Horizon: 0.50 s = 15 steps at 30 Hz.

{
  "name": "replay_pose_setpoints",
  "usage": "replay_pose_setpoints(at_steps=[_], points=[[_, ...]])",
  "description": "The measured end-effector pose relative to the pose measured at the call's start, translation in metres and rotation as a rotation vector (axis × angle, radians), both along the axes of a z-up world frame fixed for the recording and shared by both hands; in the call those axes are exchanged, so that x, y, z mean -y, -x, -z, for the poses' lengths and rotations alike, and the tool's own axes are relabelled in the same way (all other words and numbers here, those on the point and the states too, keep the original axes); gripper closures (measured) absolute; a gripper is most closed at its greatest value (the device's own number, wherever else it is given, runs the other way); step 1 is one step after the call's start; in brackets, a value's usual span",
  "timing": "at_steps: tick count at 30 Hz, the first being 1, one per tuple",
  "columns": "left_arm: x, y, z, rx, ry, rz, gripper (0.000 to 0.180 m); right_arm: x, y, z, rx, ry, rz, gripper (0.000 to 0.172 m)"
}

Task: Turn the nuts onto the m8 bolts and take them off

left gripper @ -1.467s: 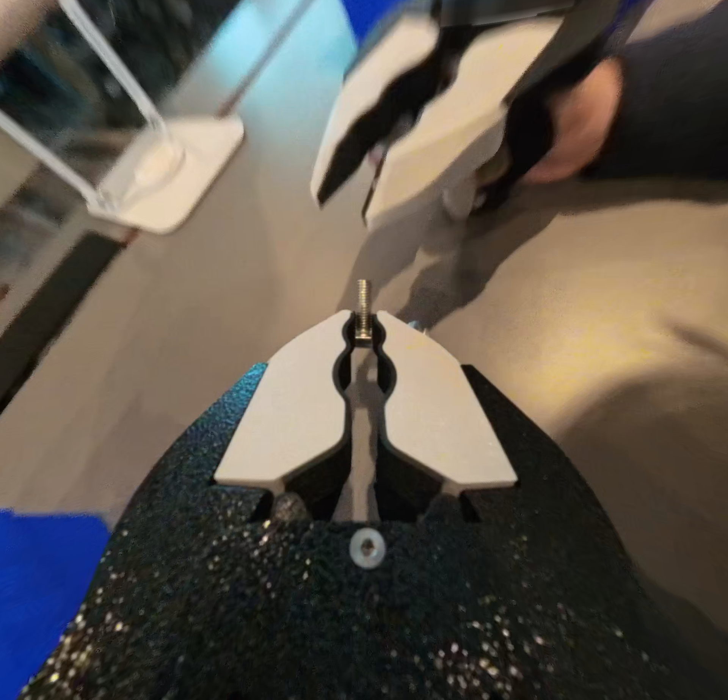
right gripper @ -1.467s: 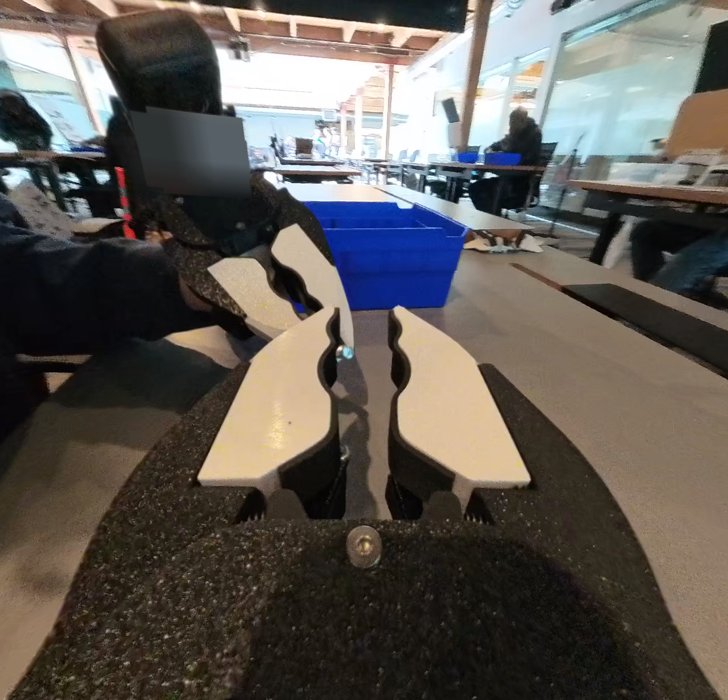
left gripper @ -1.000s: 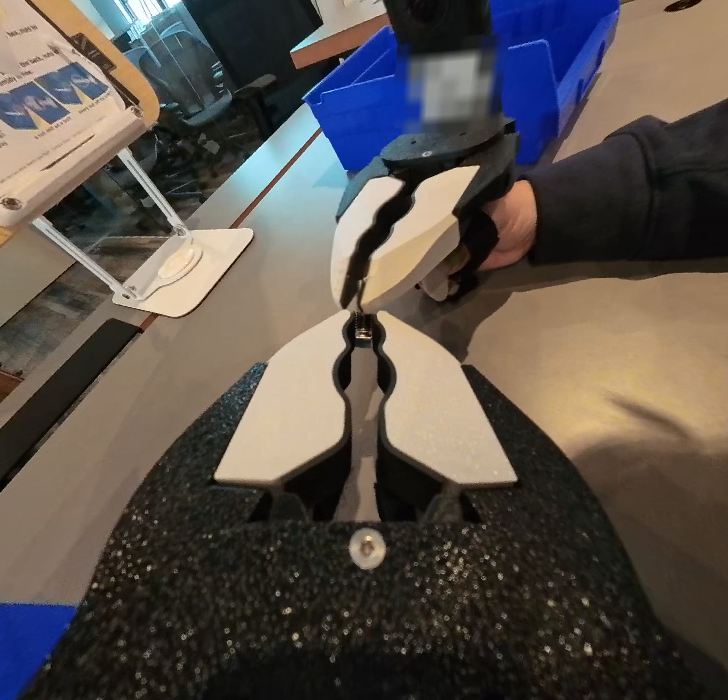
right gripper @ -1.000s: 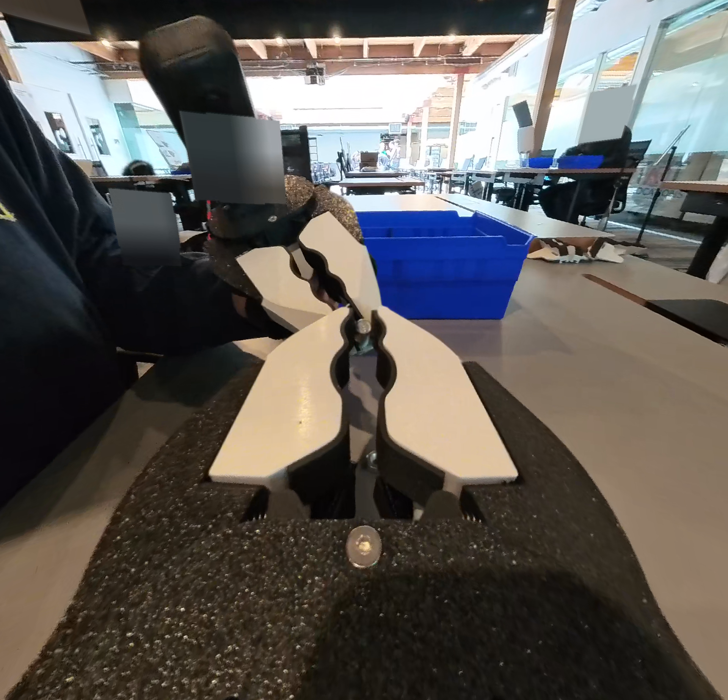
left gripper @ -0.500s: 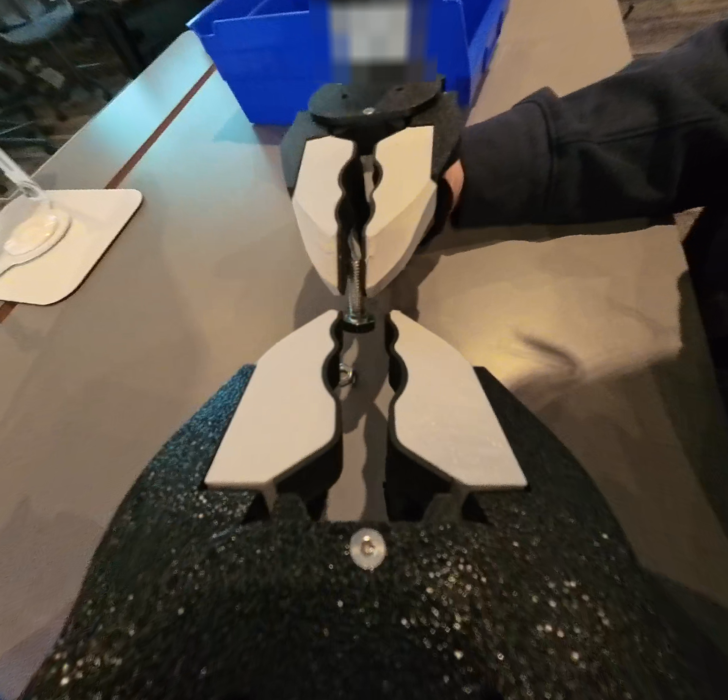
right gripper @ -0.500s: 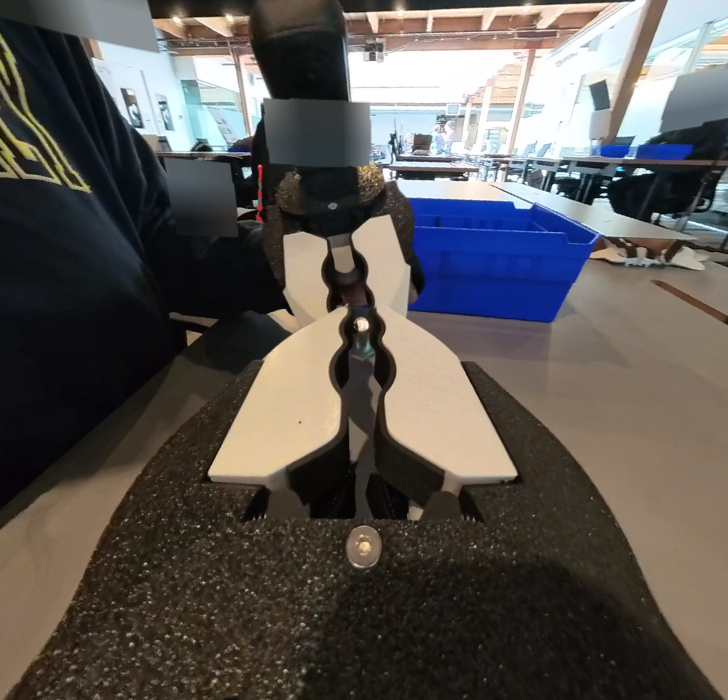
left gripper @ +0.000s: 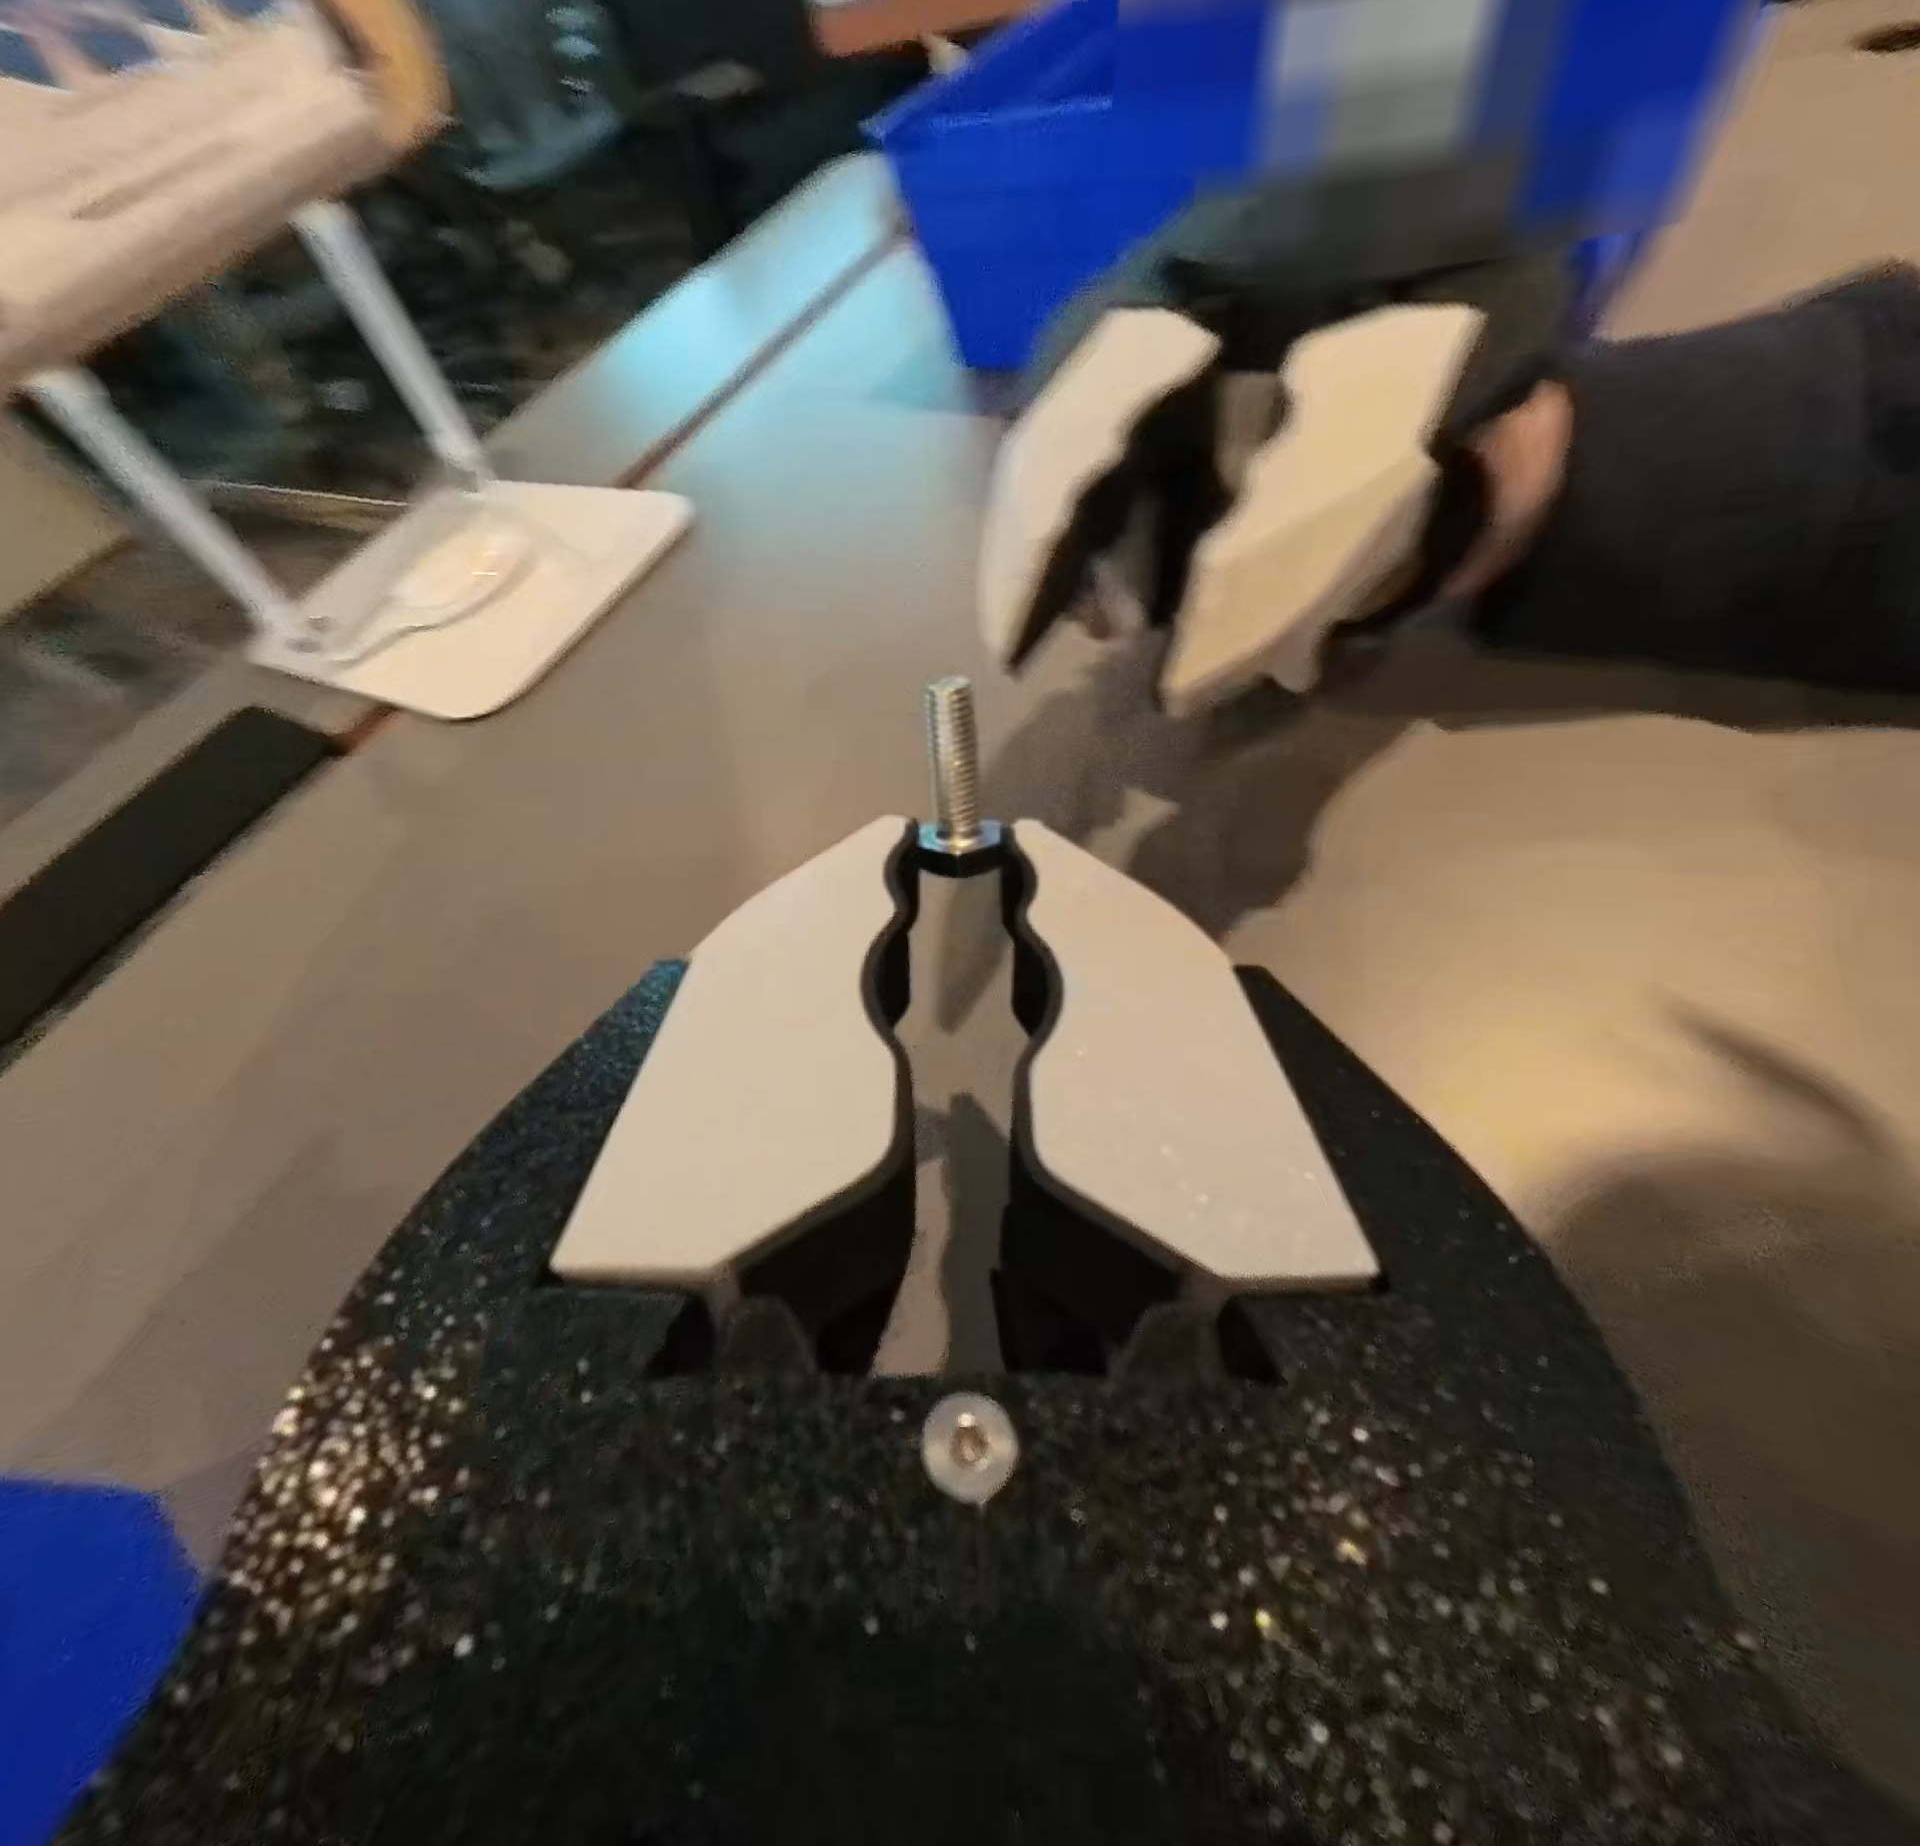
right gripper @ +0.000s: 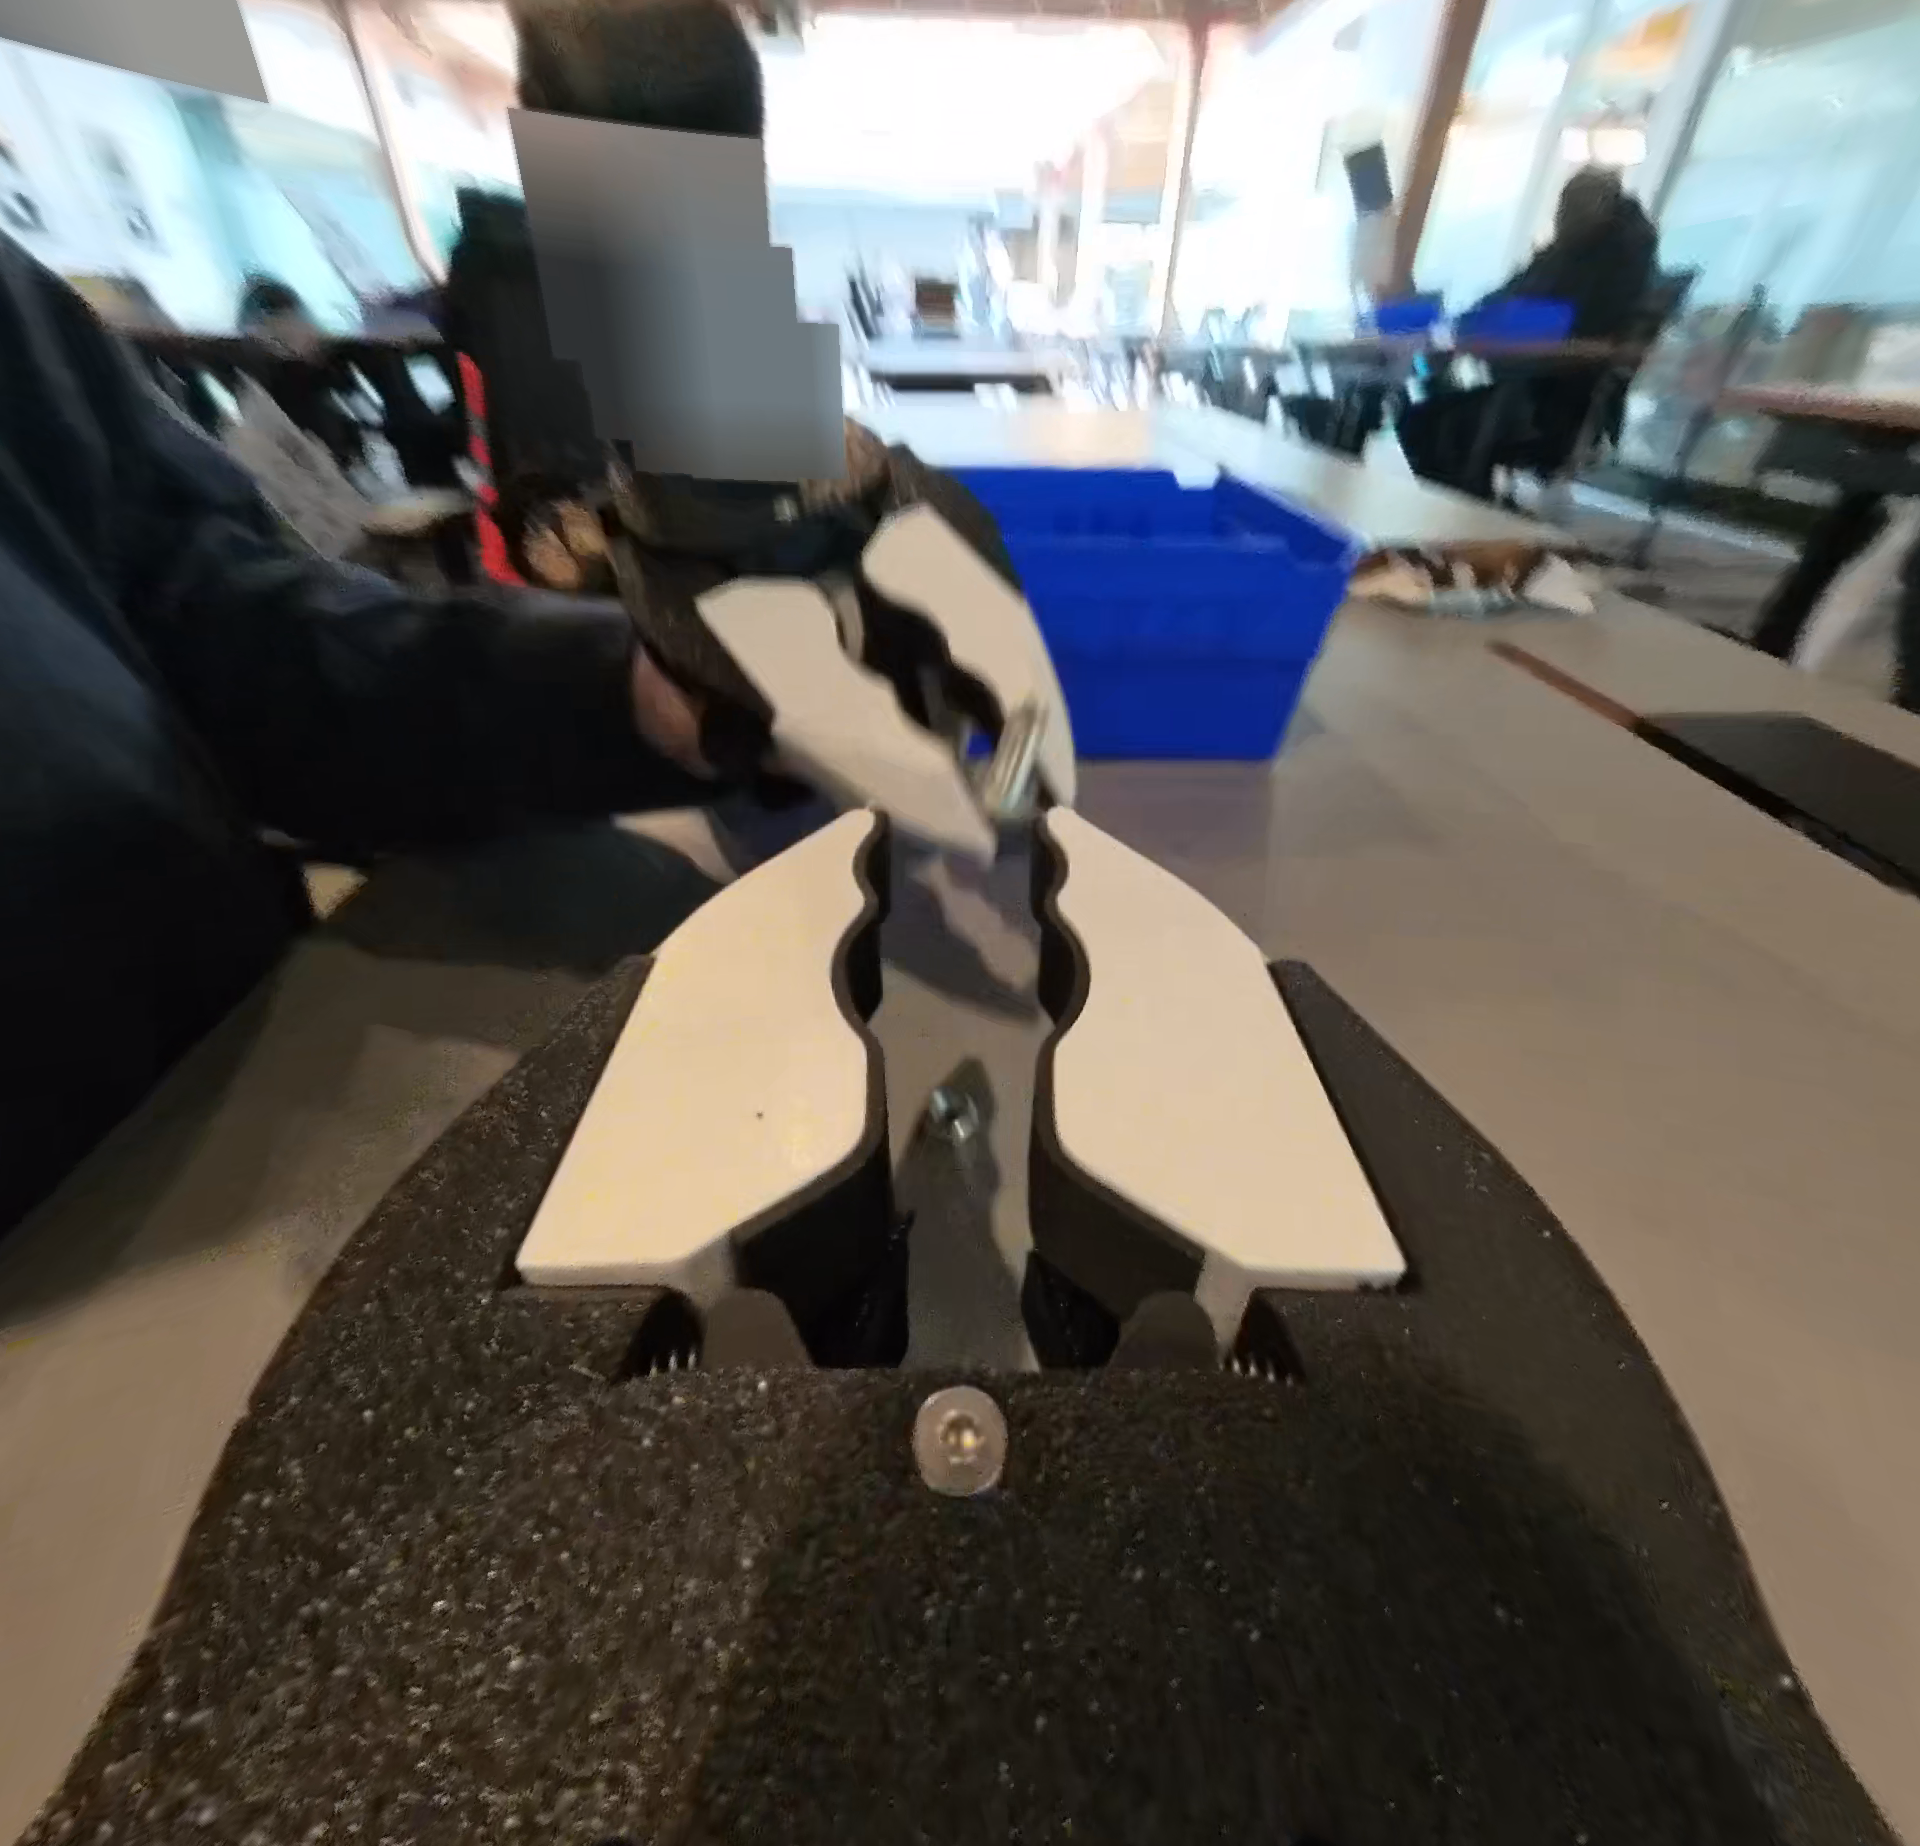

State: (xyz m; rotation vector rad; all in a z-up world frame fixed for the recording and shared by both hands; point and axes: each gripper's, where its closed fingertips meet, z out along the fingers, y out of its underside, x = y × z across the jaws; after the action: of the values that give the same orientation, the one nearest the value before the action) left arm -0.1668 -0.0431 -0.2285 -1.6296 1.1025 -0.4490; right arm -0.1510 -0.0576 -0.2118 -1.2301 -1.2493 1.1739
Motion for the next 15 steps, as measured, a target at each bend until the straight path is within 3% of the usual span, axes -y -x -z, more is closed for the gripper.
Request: replay_pose_setpoints(at_steps=[1, 6, 11, 15], points=[[-0.011, 0.005, -0.004, 0.032, -0.022, -0.055, 0.166, -0.005, -0.002, 0.011, 0.088, -0.013, 0.03, 0.147], [-0.056, 0.012, -0.018, 0.147, -0.134, -0.194, 0.166, 0.003, 0.008, 0.057, 0.407, 0.009, 0.03, 0.146], [-0.085, -0.001, -0.015, 0.262, -0.152, -0.192, 0.166, 0.009, 0.014, 0.081, 0.576, -0.06, 0.044, 0.146], [-0.08, -0.008, -0.008, 0.249, -0.134, -0.092, 0.166, 0.001, 0.012, 0.089, 0.618, -0.067, 0.115, 0.144]])
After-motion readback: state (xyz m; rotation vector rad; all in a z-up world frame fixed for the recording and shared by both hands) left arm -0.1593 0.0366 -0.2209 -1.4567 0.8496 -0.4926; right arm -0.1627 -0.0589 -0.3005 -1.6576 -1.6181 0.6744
